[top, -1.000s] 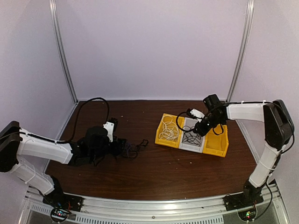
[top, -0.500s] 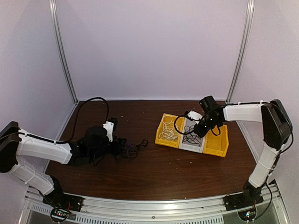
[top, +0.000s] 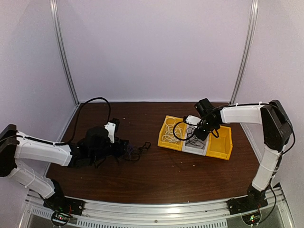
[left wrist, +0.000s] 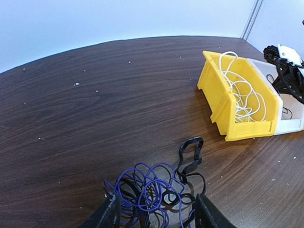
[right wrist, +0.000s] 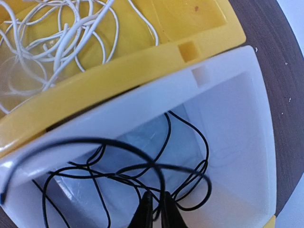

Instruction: Untangle the cables

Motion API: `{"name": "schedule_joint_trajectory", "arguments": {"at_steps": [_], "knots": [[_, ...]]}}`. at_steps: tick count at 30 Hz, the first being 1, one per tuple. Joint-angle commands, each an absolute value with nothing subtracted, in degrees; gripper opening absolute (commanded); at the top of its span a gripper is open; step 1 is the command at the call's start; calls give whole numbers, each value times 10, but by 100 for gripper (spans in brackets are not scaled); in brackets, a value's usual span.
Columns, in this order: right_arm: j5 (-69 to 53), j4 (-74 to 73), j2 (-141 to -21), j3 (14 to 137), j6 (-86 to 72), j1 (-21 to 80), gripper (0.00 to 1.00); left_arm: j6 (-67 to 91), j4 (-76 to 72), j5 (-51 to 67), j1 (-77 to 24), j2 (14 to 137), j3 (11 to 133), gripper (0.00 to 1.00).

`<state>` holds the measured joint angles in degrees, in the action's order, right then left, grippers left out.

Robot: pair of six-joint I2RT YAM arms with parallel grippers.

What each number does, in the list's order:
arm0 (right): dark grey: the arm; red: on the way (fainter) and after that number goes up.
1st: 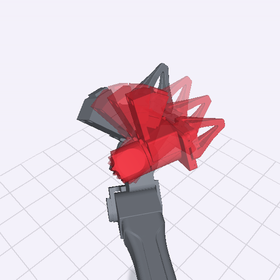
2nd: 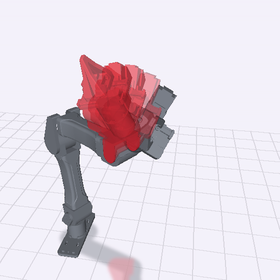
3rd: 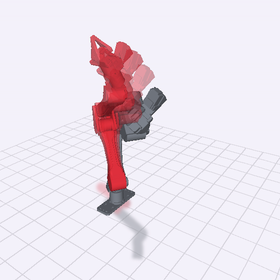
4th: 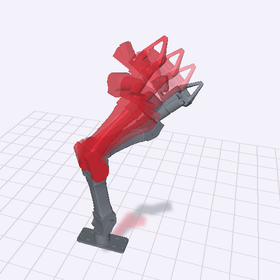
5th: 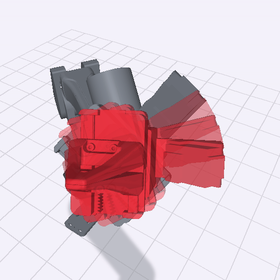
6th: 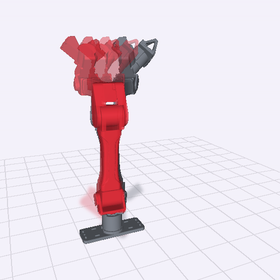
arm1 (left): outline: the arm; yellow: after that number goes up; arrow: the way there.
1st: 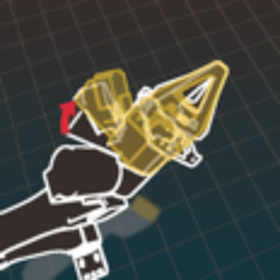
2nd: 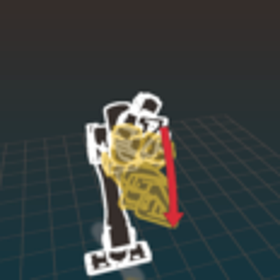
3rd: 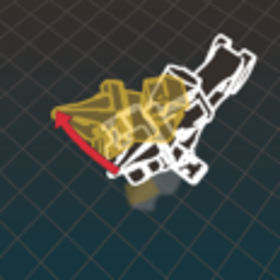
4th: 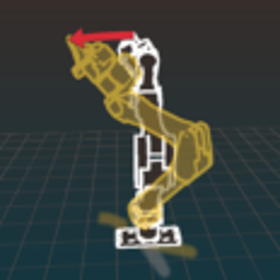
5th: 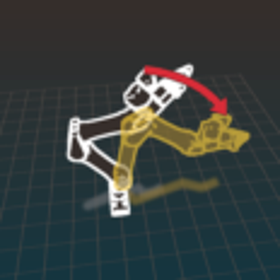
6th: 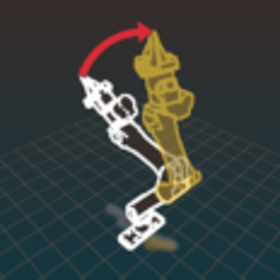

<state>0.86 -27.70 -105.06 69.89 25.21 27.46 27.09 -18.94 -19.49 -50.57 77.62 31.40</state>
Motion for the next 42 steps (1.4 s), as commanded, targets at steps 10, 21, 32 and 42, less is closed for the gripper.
{"name": "schedule_joint_trajectory", "arguments": {"at_steps": [10, 21, 32, 42], "knots": [[-30, -331, -915, 698, 265, 265, 32, 261, -189, -201, -504, 770, 329, 55], [-172, -385, -857, 703, 302, 261, 52, 268, -189, -196, -504, 776, 322, 55], [-176, -367, -926, 687, 306, 262, 42, 273, -188, -191, -504, 791, 334, 55], [-150, -322, -968, 667, 298, 262, 0, 278, -187, -192, -504, 799, 331, 55]]}}
